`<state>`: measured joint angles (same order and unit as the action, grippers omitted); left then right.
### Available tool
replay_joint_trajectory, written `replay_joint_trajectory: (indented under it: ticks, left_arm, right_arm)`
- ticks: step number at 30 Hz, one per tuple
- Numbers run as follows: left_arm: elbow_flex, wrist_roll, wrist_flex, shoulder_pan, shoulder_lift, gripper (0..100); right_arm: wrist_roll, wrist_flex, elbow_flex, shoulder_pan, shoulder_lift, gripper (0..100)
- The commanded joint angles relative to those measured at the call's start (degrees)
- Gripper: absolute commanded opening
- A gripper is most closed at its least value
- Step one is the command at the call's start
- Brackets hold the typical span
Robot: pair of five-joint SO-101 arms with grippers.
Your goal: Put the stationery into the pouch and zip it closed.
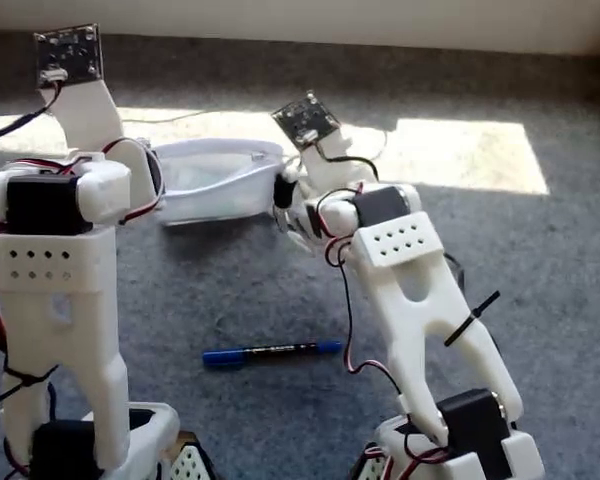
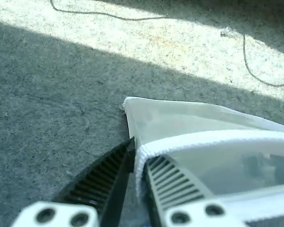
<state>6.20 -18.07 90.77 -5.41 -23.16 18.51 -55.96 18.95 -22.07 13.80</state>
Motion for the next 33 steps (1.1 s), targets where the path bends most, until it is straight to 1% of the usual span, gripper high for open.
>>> replay_joint_trajectory:
  ticks: [1, 4, 10, 14, 21, 24, 27, 29, 33]
  left_arm:
    - [2.95, -2.46, -1.32, 4.26, -0.57, 1]
    - [4.18, -2.73, -1.32, 5.05, -0.31, 1]
    - [2.51, -2.73, -1.32, 4.88, -0.57, 1]
    - [0.31, -2.46, -1.32, 4.62, -0.66, 1]
    - [-0.75, -2.37, -1.23, -0.57, -0.66, 1]
    - [-1.10, -2.29, -1.14, -2.33, -0.66, 1]
    - [-1.98, -2.11, -1.14, -3.65, -0.66, 1]
    - [-1.98, -0.53, -1.14, -4.62, -0.66, 1]
    - [-2.15, -0.35, -1.14, -6.20, -0.66, 1]
  right_arm:
    - [-2.81, 2.15, -1.27, 0.66, 4.26, 0.5]
    - [-4.48, 2.15, -1.27, 0.66, 6.11, 0.5]
    - [-7.91, 1.36, -1.01, 2.15, 12.53, 0.5]
    - [-8.00, 1.01, 1.19, 2.42, 18.42, 0.5]
    - [-8.00, 1.01, 5.05, 2.42, 30.73, 0.5]
    - [-8.00, 1.01, 6.20, 1.10, 34.86, 0.5]
    - [-8.00, 1.01, 7.25, -1.01, 38.02, 0.5]
    - [-7.82, 1.01, 7.52, -2.42, 39.43, 0.5]
    - [-7.91, 0.84, 7.52, -2.86, 40.48, 0.5]
